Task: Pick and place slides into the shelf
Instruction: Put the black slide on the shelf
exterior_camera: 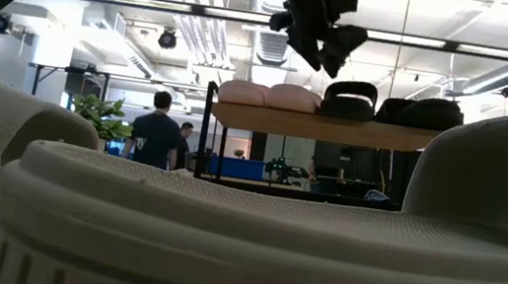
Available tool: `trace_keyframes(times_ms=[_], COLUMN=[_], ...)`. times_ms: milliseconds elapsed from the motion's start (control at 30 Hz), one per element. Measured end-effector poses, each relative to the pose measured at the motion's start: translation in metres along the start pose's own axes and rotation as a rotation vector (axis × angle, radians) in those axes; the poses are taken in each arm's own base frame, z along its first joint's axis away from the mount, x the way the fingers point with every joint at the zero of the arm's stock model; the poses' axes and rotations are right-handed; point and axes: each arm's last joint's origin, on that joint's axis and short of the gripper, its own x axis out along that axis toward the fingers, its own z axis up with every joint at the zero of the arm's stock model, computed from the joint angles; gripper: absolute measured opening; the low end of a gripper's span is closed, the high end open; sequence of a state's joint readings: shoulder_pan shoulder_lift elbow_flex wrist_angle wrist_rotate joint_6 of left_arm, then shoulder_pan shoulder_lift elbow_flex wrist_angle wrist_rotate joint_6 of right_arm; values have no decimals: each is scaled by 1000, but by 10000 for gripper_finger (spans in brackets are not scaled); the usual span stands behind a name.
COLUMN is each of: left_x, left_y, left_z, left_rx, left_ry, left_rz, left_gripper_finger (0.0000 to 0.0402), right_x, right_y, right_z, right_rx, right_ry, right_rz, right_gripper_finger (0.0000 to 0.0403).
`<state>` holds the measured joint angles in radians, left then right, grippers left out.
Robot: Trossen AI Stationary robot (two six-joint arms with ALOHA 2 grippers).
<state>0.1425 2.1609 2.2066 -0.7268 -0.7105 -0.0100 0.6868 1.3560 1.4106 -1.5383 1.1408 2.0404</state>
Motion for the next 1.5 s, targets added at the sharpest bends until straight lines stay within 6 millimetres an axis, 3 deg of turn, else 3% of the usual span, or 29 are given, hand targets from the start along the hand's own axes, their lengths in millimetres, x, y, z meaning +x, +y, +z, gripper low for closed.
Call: trace_keyframes(times_ms=[233,433,633,833,1033,1267,1500], left_x=[-59,-110,-148,-166,-172,-179,-181], left_y=[17,12,12,24,44,65,76], left_z=[-4,-31,-71,-123,-169,-201,-220], left_rx=[62,163,114,-66,-214,-263,-295], left_ry=[103,229,234,258,274,234,177], left_rz=[-49,-128,-165,-163,-151,-163,-149], left_gripper_finger=[190,190,190,190,190,190,190], right_x=[2,14,34,61,91,129,141], right_y=[-3,-8,0,3,5,0,-10], right_z=[-5,-12,-27,-38,-44,-46,-45], right_rx=[-13,35,43,62,135,302,406], right_ry=[57,103,180,229,337,285,256], right_rz=[-41,-116,-109,-103,-86,-48,-112], right_gripper_finger=[136,126,106,75,20,9,9])
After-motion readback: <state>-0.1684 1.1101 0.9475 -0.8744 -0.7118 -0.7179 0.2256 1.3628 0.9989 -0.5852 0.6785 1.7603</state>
